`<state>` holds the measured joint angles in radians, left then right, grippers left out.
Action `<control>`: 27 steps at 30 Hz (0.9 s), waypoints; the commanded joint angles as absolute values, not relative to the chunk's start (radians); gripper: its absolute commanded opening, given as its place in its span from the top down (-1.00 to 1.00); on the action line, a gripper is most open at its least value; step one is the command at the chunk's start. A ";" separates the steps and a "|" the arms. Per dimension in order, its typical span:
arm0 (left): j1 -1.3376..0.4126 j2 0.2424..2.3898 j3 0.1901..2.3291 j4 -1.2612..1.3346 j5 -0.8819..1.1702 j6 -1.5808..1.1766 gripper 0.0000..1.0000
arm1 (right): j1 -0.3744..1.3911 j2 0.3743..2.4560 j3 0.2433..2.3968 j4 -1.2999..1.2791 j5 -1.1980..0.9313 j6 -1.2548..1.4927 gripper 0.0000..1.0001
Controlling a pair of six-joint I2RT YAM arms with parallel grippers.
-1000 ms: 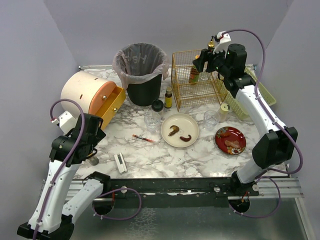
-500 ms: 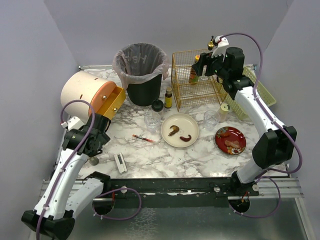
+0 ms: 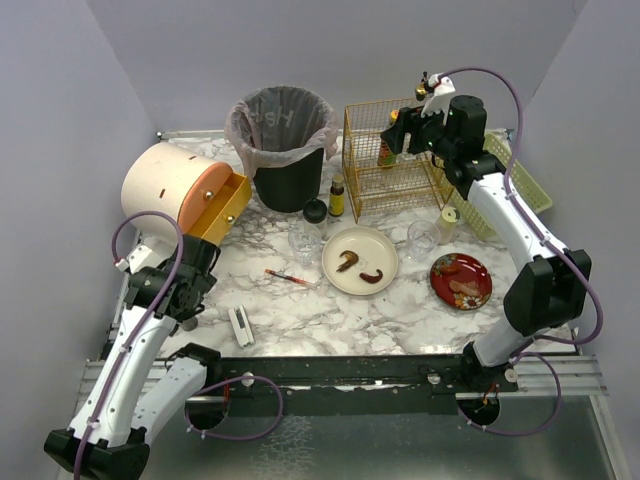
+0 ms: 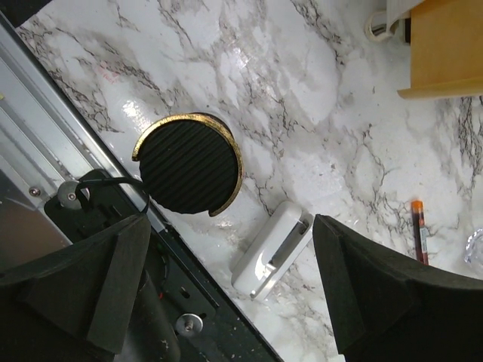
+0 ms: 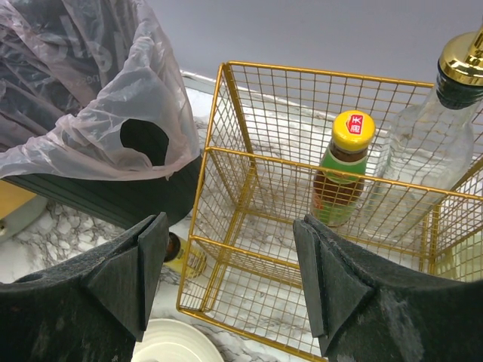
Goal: Clear the kitchen counter
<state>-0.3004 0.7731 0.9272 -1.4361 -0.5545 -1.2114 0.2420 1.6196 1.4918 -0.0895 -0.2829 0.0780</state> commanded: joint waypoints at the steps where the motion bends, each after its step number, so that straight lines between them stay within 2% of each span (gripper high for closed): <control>1: -0.293 0.792 0.974 -1.437 -0.674 -1.282 -0.94 | 0.239 1.638 1.478 -0.053 -0.335 0.101 -0.48; 10: -0.291 0.874 0.986 -1.439 -0.792 -1.326 -0.91 | 0.238 1.647 1.475 -0.052 -0.336 0.103 -0.47; 18: -0.277 0.898 0.955 -1.376 -0.791 -1.293 -0.62 | 0.239 1.655 1.479 -0.056 -0.338 0.104 -0.47; 27: -0.249 0.927 0.925 -1.312 -0.740 -1.252 -0.49 | 0.238 1.654 1.477 -0.063 -0.331 0.098 -0.47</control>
<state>-0.2615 0.9222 0.9394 -1.3514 -0.7555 -1.2739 0.2420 1.6421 1.4834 -0.0757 -0.3134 0.0971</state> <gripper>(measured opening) 0.760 0.736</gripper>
